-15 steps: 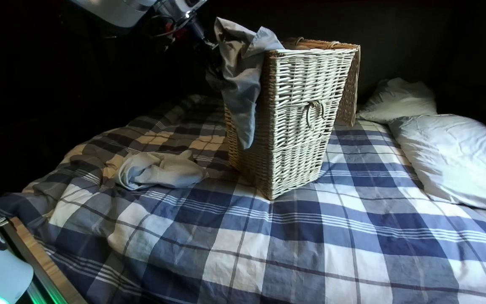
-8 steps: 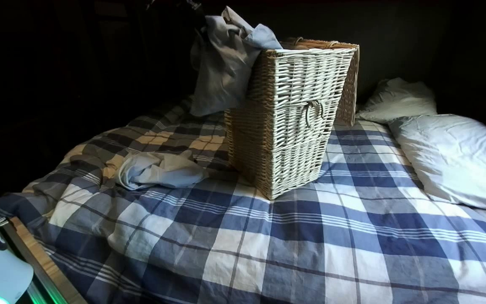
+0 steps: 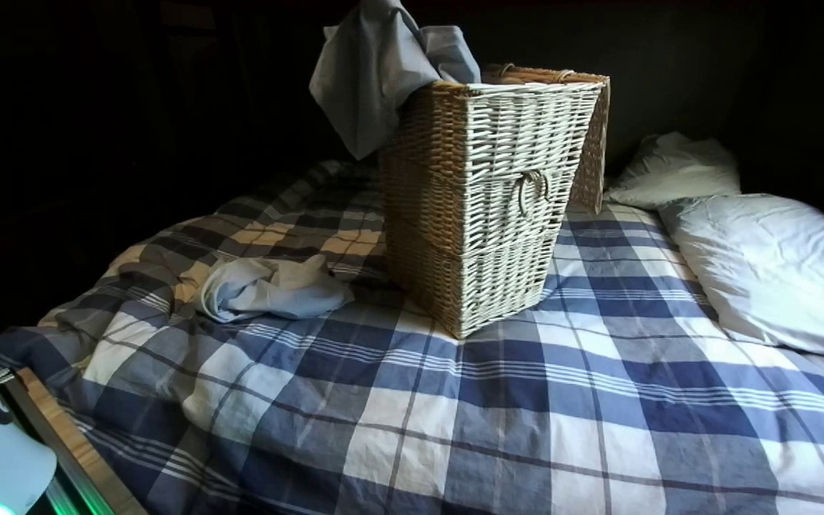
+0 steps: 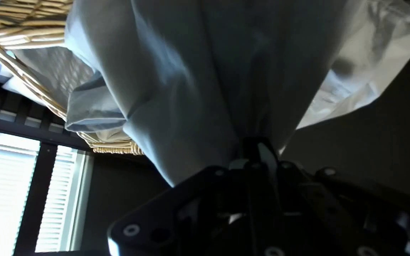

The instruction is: Push the cloth hanging on the laundry basket inside the laundry basket

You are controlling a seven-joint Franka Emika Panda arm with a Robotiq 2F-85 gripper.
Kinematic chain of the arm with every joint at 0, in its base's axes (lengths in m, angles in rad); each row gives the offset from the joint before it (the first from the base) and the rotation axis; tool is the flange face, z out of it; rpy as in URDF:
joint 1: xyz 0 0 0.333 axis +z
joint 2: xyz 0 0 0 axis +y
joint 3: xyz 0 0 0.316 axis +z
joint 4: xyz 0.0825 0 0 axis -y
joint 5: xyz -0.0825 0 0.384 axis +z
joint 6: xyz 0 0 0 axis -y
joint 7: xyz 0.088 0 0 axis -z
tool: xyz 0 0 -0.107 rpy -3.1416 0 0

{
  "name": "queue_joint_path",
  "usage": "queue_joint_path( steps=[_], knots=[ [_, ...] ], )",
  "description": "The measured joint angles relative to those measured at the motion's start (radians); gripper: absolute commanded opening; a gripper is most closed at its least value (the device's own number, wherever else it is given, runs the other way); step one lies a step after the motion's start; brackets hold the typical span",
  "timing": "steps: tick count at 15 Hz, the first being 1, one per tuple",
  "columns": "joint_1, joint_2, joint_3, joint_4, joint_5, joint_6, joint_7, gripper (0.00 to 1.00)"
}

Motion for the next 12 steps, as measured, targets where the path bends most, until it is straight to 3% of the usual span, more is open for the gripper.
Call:
queue_joint_path(
  steps=[8,12],
  knots=[
    [-0.034,0.261,-0.125,0.237,0.000,0.157,0.111,0.00],
    [-0.063,0.378,-0.158,0.326,0.000,0.170,0.162,0.00]
  ],
)
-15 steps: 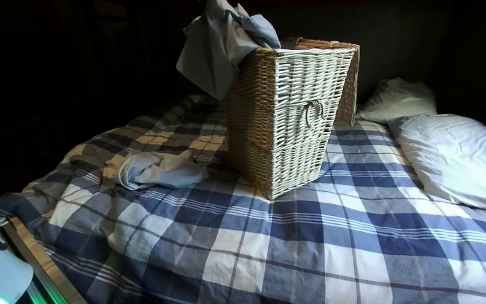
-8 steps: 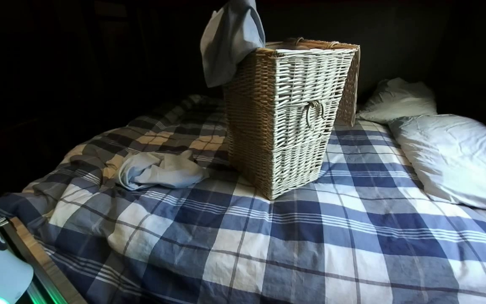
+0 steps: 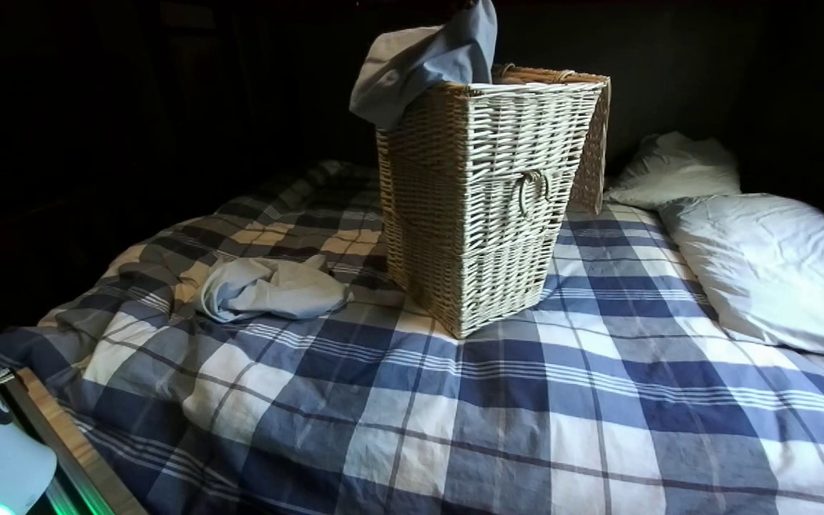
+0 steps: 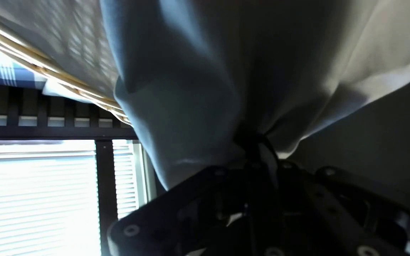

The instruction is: Push the cloth hanging on the laundry basket inside the laundry basket

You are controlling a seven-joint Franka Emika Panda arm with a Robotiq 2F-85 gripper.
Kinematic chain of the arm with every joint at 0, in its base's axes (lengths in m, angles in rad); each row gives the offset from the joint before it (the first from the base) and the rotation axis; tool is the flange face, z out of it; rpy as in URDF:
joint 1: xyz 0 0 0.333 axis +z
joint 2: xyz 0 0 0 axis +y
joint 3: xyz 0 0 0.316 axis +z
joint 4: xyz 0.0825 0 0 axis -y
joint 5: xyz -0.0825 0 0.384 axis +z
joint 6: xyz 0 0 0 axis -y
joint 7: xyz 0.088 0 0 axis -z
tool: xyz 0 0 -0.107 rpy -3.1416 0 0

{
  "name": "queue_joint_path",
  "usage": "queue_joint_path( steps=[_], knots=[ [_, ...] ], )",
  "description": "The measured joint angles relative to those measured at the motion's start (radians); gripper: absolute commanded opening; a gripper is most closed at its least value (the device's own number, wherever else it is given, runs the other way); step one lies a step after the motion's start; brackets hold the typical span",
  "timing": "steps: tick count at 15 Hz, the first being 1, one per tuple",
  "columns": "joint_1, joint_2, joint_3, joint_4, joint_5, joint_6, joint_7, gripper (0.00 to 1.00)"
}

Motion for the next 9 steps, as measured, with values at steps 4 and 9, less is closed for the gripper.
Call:
queue_joint_path(
  steps=[4,9],
  knots=[
    [-0.022,0.099,-0.037,0.083,0.000,-0.001,0.075,0.00],
    [-0.058,0.173,-0.031,0.143,0.077,-0.060,0.063,0.49]
  ],
)
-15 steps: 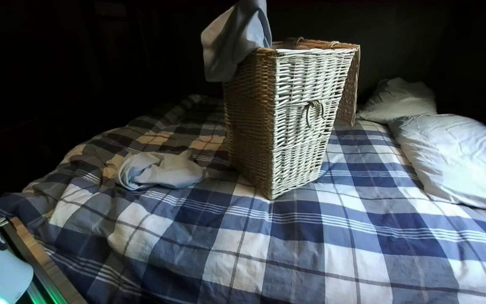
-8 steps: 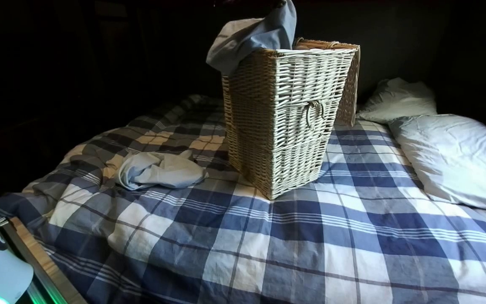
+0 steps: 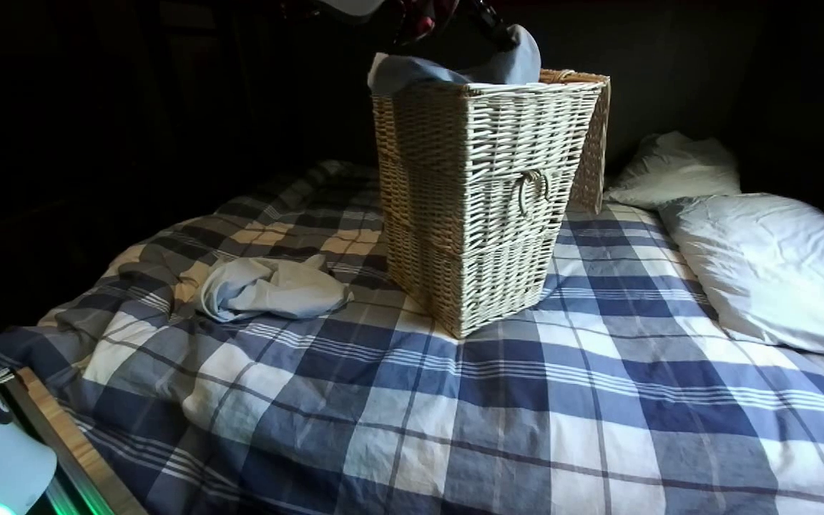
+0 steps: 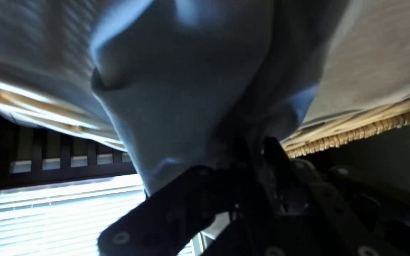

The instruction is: Push the cloth hanging on the laundry basket inside the laundry basket

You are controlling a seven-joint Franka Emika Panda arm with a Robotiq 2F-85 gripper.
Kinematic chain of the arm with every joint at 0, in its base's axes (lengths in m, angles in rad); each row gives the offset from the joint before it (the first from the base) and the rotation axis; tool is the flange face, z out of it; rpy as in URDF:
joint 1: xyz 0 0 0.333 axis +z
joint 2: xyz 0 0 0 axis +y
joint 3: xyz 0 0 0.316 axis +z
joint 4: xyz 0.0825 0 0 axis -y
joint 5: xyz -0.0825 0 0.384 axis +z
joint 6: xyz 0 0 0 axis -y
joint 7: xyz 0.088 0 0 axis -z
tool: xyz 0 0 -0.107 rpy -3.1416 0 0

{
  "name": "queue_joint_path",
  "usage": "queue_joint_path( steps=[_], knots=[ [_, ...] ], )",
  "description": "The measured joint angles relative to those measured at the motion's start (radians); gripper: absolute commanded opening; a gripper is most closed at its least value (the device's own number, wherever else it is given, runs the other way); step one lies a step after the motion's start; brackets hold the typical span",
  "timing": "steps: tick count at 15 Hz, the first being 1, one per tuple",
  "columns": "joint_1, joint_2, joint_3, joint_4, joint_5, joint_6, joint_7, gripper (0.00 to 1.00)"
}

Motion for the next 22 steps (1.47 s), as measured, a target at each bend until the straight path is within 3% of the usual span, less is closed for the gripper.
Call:
queue_joint_path(
  steps=[3,7,11,15,22],
  knots=[
    [0.001,-0.014,0.034,0.010,0.162,-0.140,-0.125,0.71],
    [0.006,-0.096,0.066,0.023,0.193,-0.432,-0.160,1.00],
    [0.011,-0.220,0.067,0.015,0.189,-0.673,-0.196,1.00],
    [0.022,-0.353,0.075,-0.064,0.175,-0.893,-0.318,1.00],
    [0.054,-0.555,0.093,-0.369,0.182,-0.933,-0.616,1.00]
  ],
)
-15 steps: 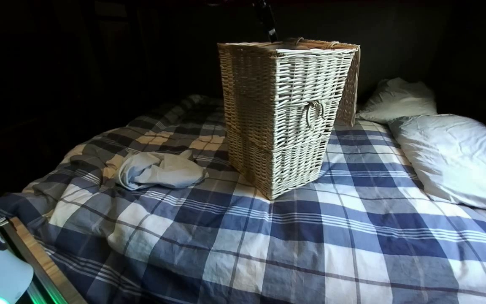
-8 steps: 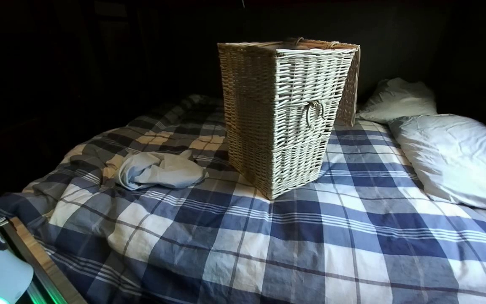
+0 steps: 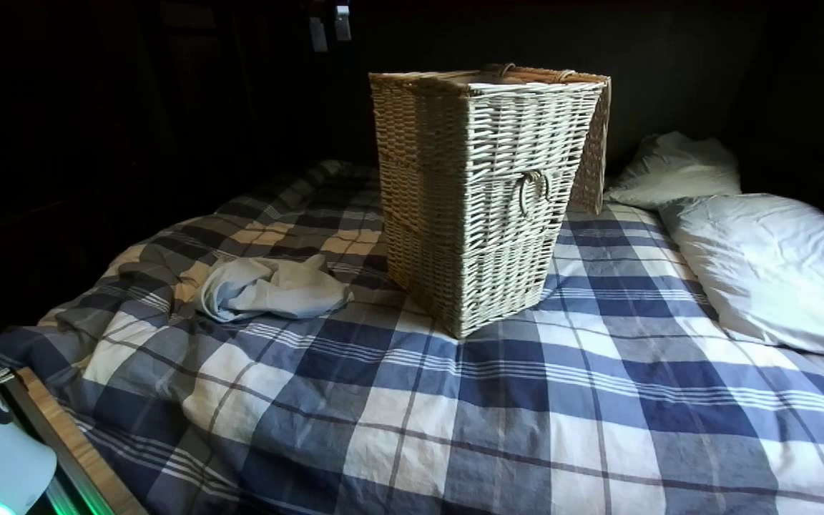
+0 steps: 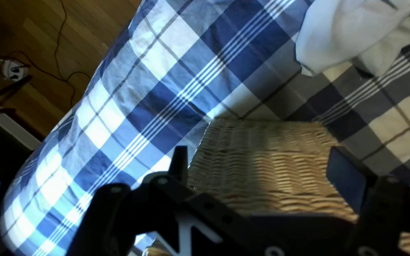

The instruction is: Push the cloth hanging on the laundry basket inside the laundry basket

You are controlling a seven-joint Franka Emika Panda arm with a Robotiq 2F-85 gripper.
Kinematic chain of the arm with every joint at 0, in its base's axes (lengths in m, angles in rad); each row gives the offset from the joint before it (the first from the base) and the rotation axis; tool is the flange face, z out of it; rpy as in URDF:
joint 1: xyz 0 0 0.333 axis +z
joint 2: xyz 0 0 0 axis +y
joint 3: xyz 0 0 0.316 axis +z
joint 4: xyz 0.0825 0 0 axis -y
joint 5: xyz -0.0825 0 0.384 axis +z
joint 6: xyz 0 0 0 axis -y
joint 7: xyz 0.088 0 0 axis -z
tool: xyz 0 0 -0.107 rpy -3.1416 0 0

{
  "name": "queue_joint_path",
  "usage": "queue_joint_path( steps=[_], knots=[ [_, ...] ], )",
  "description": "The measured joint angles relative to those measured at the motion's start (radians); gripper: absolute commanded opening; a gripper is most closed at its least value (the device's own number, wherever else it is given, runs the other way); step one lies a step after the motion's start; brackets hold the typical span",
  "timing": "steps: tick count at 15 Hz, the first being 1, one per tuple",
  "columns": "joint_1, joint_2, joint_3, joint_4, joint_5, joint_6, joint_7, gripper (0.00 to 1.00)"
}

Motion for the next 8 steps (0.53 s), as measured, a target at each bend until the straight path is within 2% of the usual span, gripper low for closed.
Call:
queue_joint_path(
  steps=[5,8],
  knots=[
    [0.027,-0.151,-0.004,-0.224,0.003,0.000,-0.217,1.00],
    [0.032,-0.191,-0.008,-0.267,0.003,0.000,-0.245,1.00]
  ],
)
